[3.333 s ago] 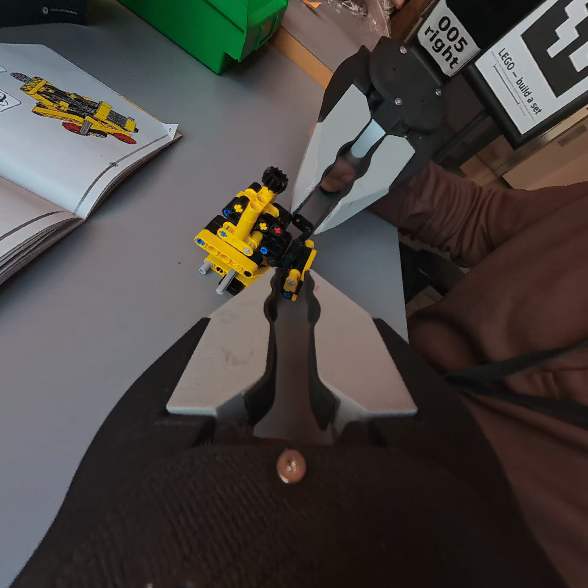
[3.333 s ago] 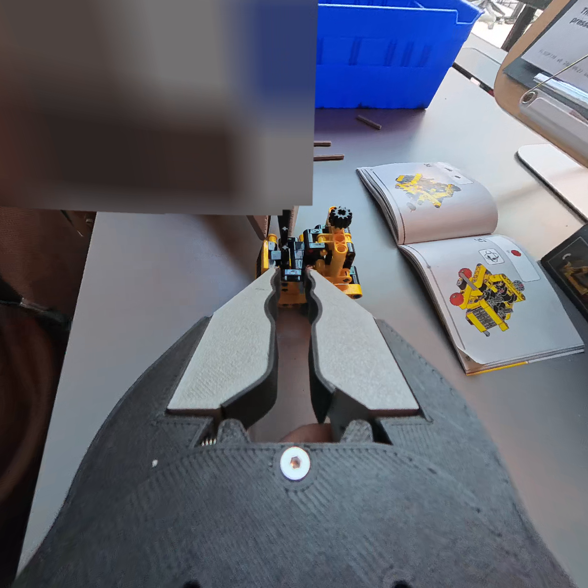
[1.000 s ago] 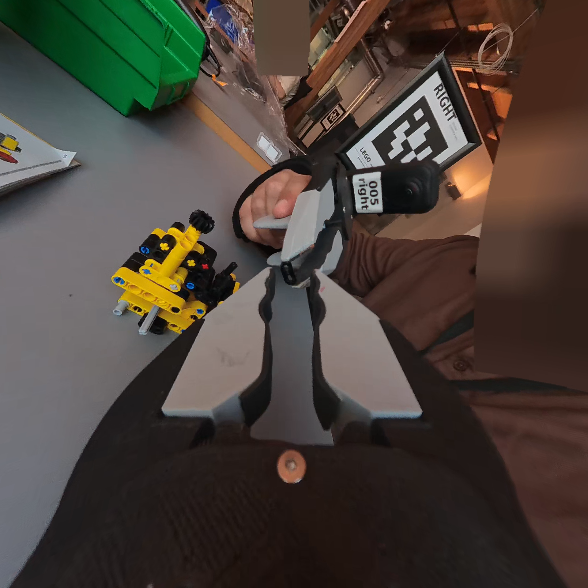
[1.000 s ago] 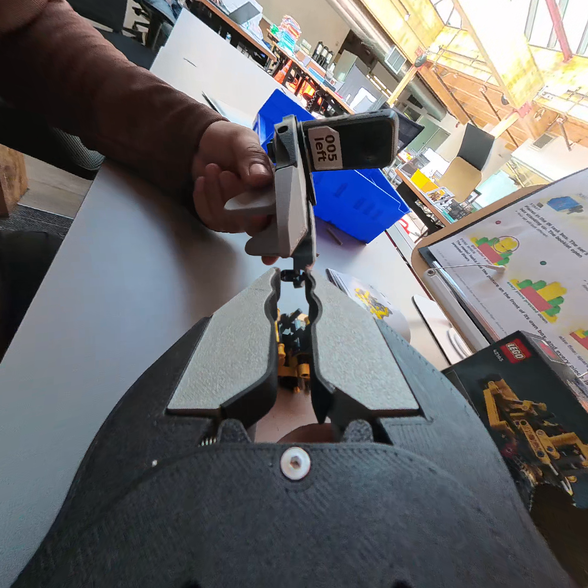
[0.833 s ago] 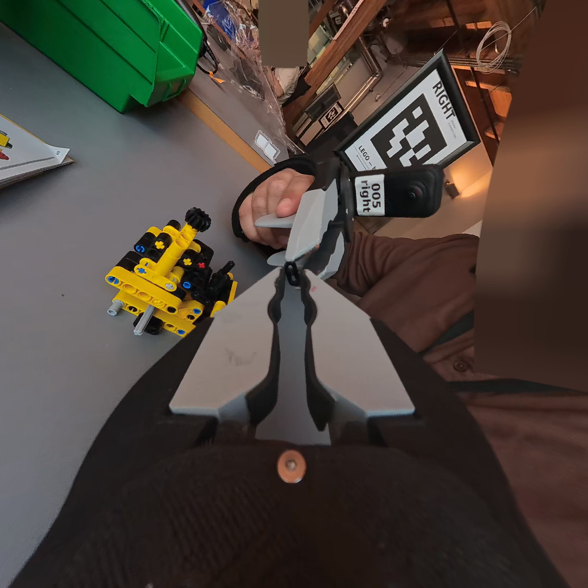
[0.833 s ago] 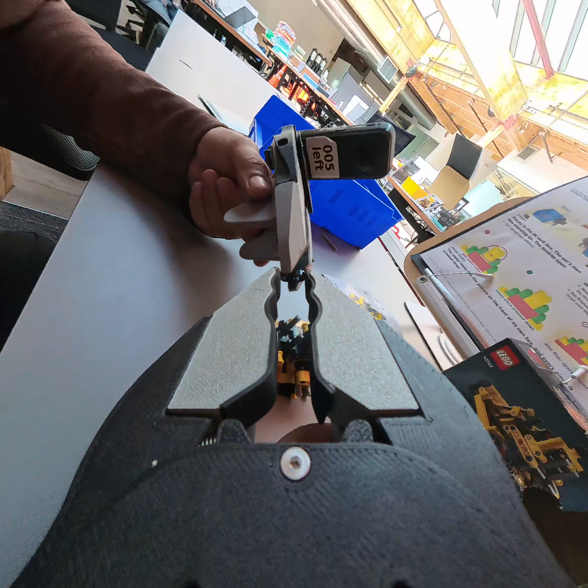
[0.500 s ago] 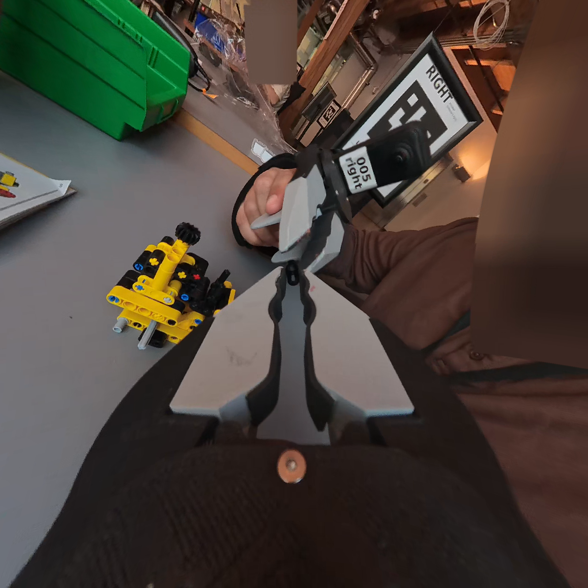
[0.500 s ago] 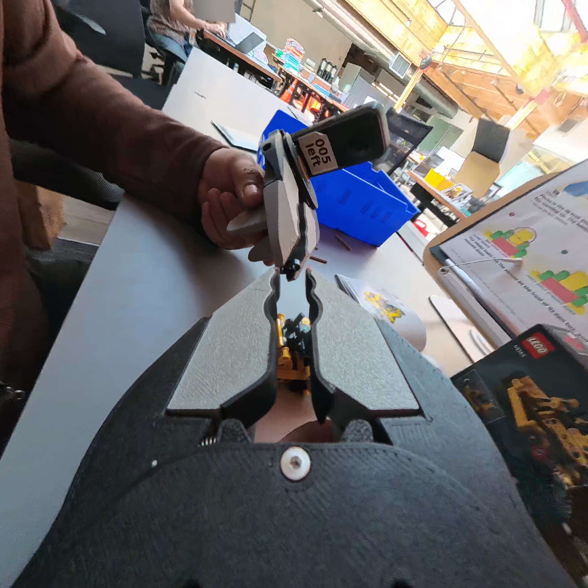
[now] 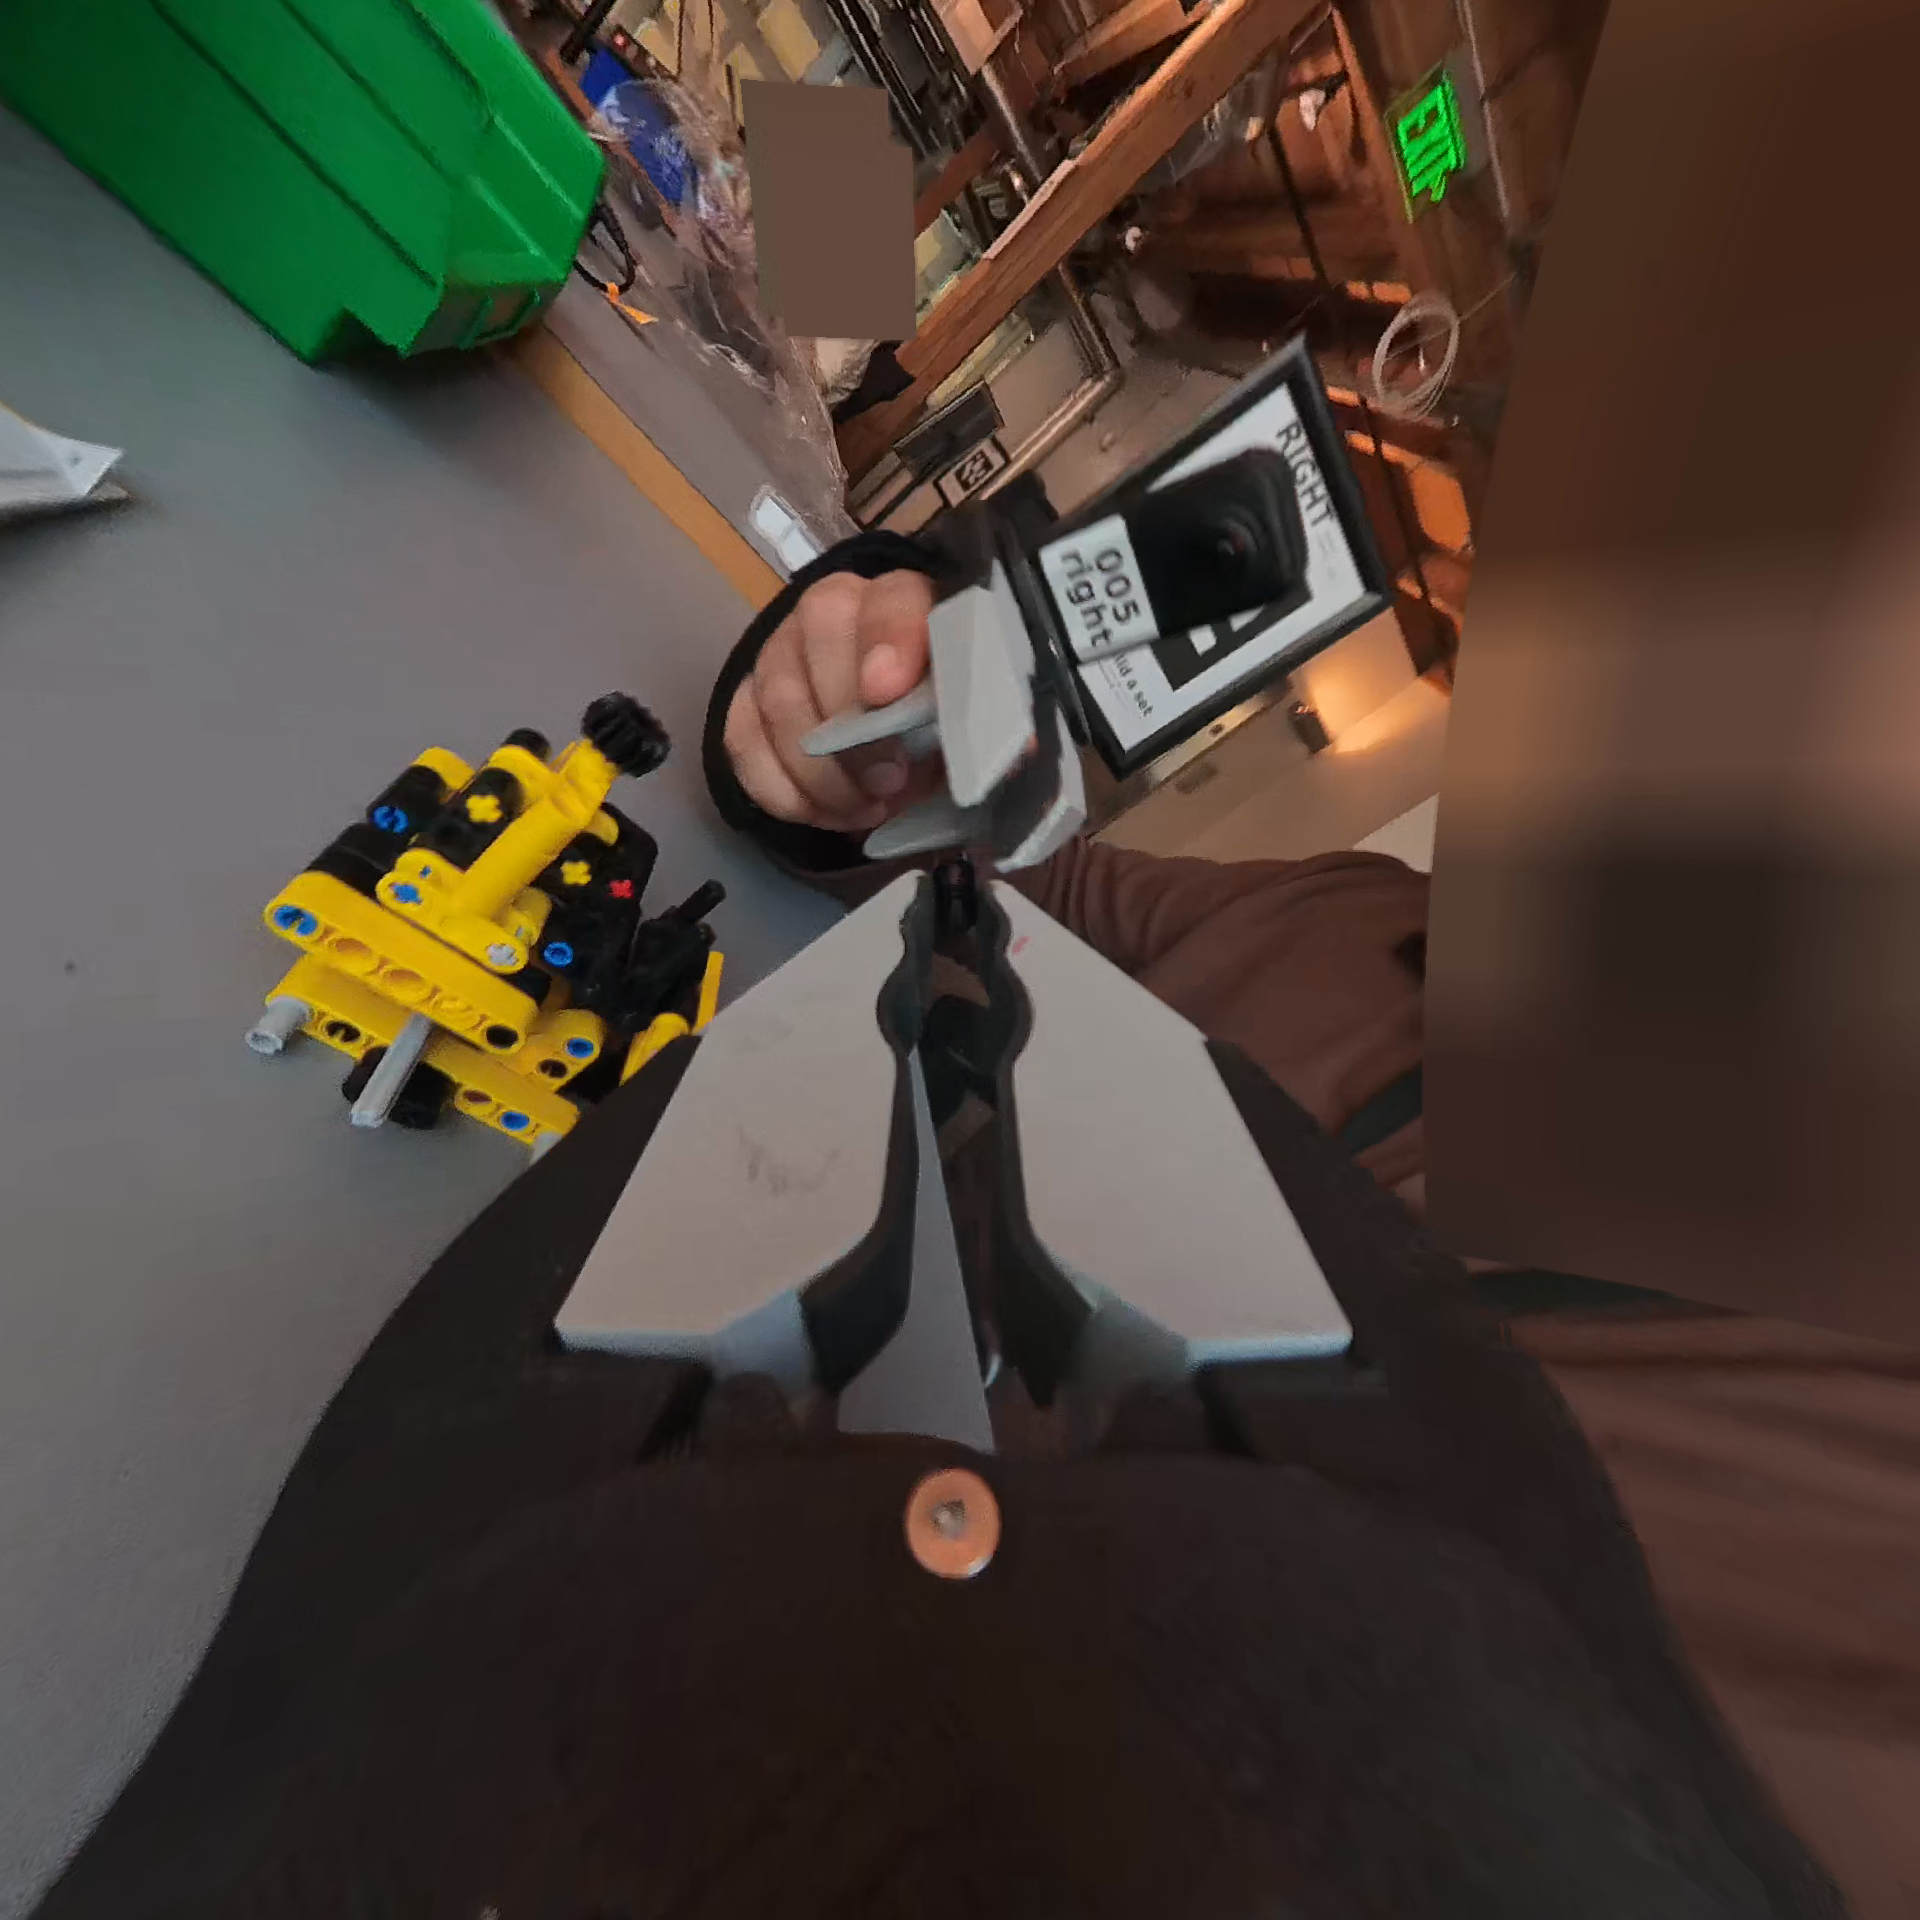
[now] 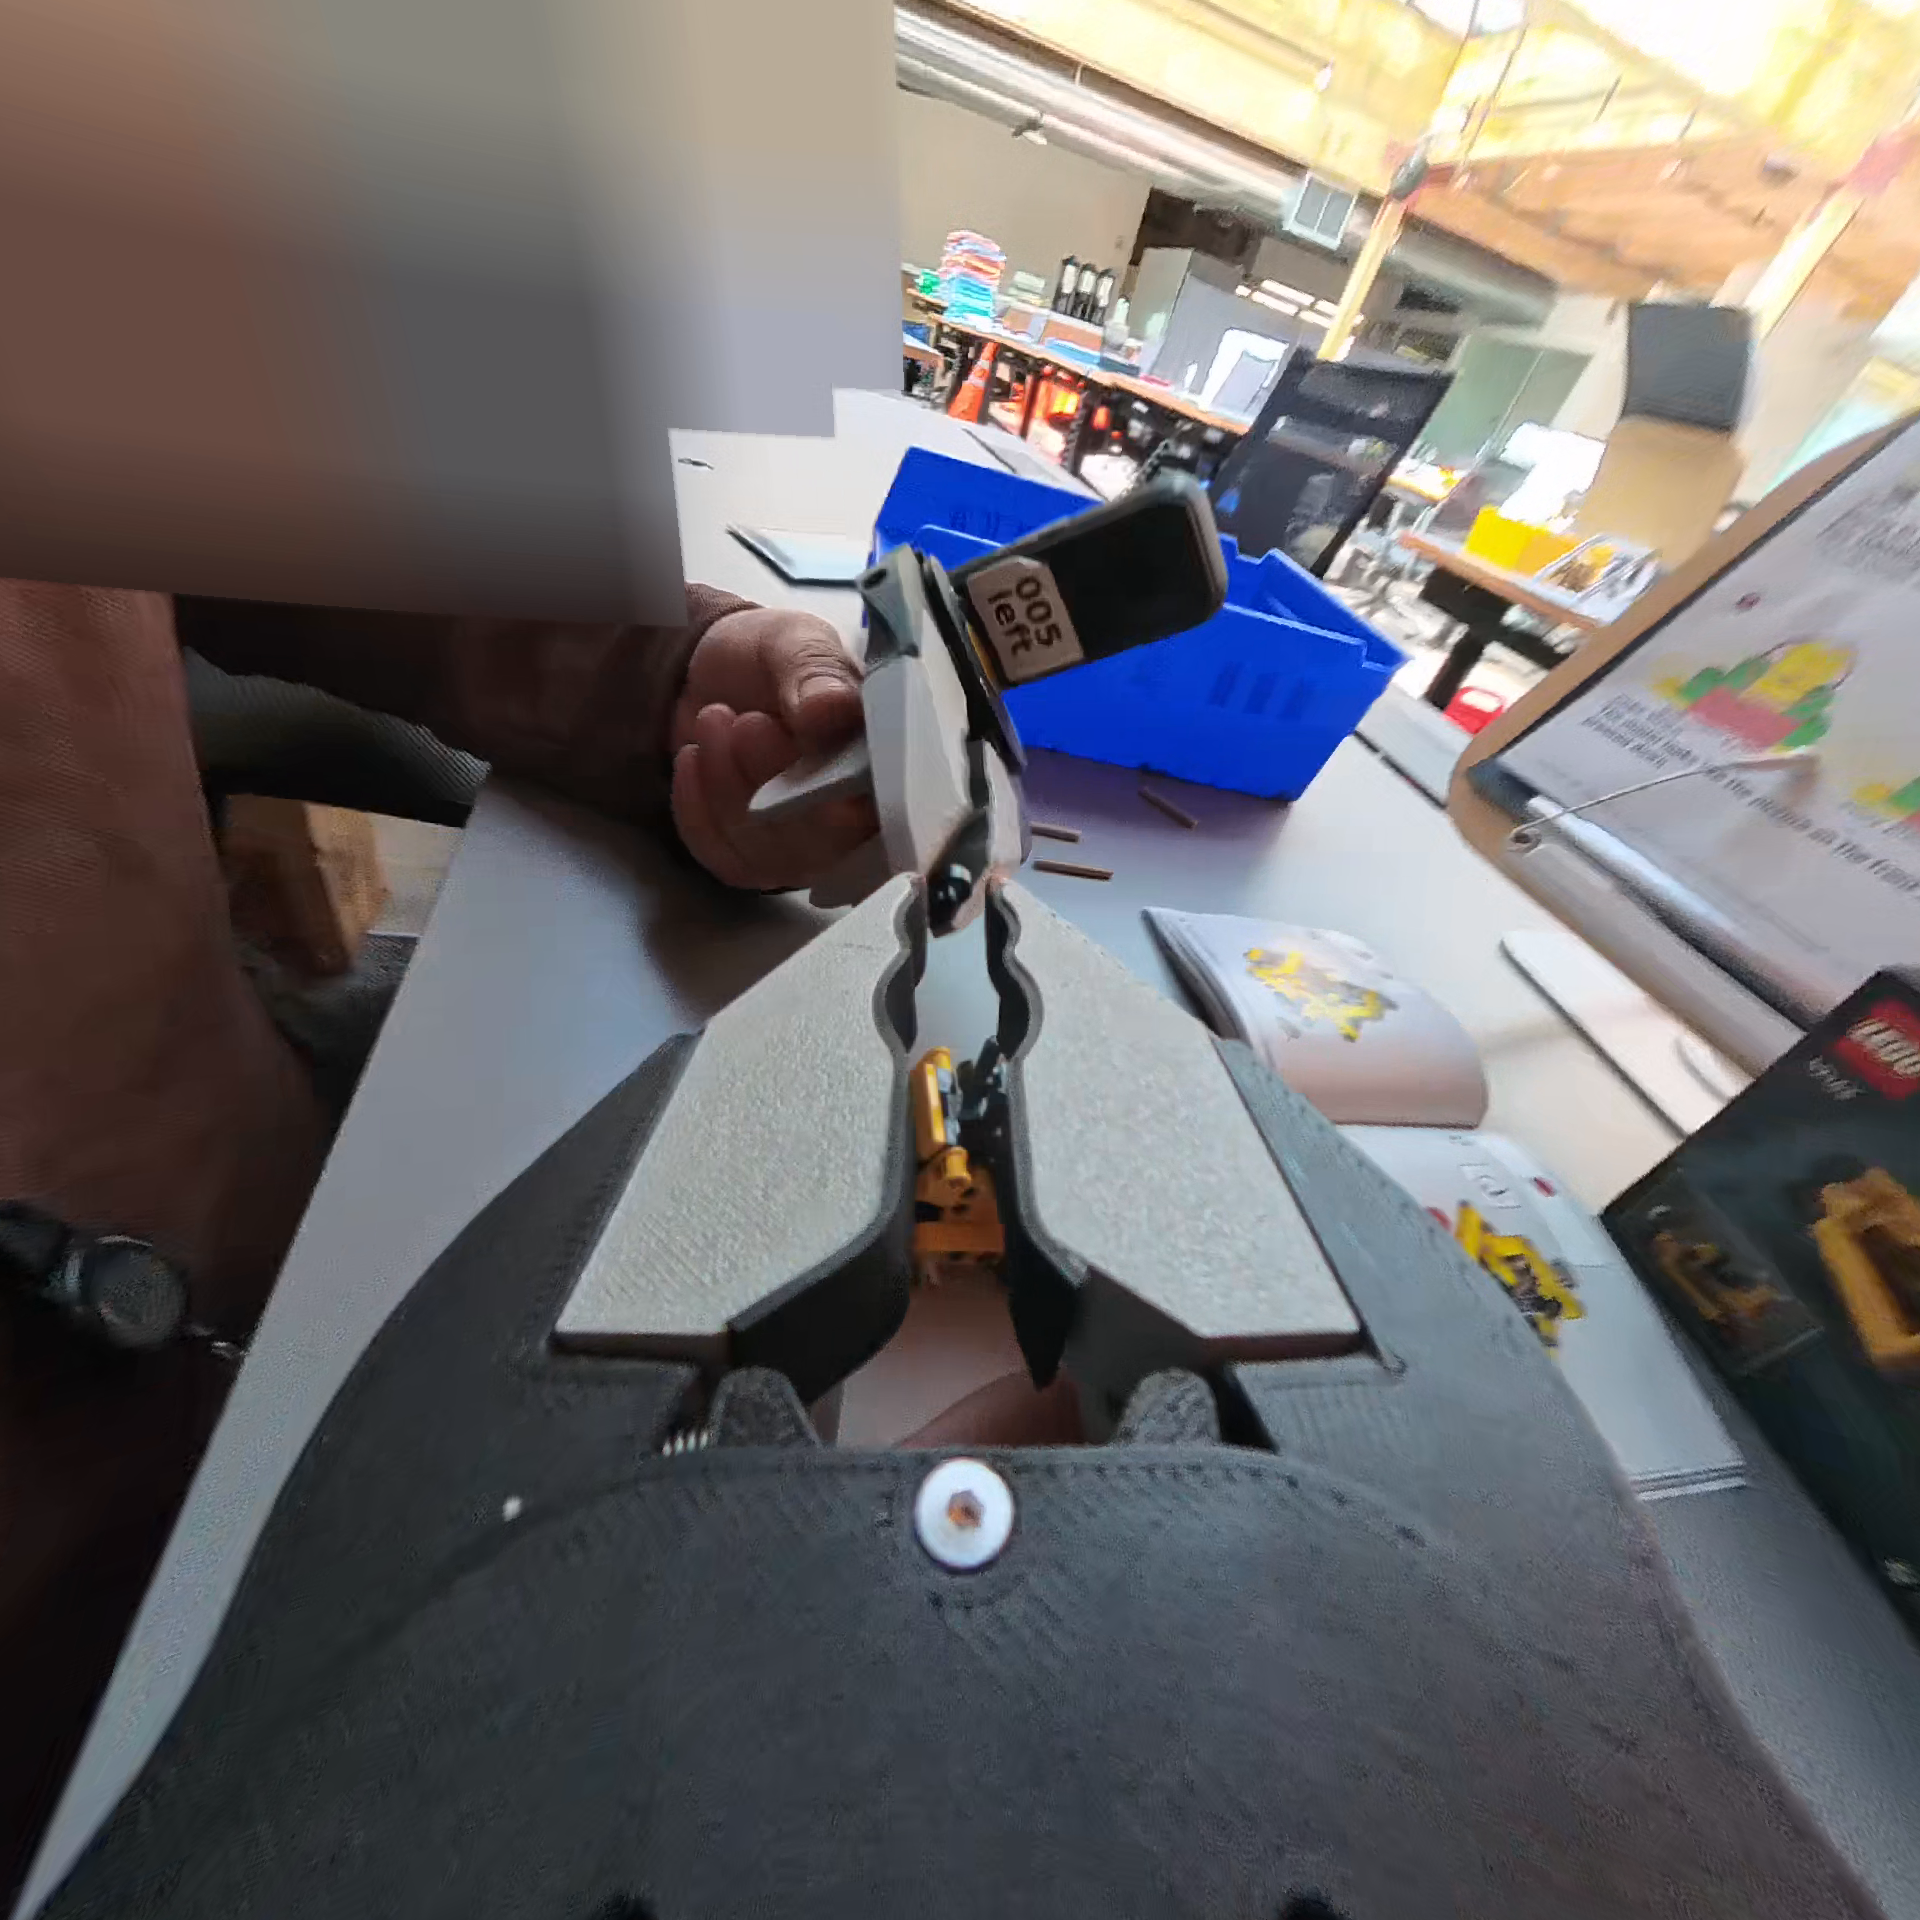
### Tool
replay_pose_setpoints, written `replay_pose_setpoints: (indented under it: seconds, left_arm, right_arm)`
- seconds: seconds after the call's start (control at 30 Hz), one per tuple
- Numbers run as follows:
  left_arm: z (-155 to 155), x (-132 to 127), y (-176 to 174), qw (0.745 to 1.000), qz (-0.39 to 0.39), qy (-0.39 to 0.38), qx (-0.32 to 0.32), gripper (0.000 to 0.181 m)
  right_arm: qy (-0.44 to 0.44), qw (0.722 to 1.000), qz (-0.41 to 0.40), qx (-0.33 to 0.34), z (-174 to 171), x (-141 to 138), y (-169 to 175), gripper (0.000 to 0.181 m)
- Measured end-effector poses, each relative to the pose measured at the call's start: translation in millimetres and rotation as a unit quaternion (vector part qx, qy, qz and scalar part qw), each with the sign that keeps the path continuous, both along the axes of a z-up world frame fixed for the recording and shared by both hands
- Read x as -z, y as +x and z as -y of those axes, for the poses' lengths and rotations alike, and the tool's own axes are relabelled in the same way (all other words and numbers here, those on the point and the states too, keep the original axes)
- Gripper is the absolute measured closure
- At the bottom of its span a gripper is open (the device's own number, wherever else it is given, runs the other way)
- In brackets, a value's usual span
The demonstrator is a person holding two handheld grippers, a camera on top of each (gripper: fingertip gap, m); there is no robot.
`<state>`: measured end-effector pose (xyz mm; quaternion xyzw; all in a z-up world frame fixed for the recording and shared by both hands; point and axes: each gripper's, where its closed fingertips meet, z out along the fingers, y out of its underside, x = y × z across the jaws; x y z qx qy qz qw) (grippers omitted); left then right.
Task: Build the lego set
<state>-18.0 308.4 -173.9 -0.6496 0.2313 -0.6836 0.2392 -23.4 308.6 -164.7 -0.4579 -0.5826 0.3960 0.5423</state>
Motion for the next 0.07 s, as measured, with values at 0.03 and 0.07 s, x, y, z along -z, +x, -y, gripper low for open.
replay_pose_setpoints:
  seconds: [0.03,0.07]
  left_arm:
    - [-2.6,1.8,-0.2,1.000,0.003,-0.025,-0.003,0.177]
    - [-2.7,2.0,-0.1,0.999,0.008,-0.043,0.000,0.176]
  right_arm:
    - [0.021,1.000,0.006,0.002,2.7,1.9,-1.0,0.175]
    - [0.033,0.999,0.019,0.005,4.4,6.5,-3.0,0.173]
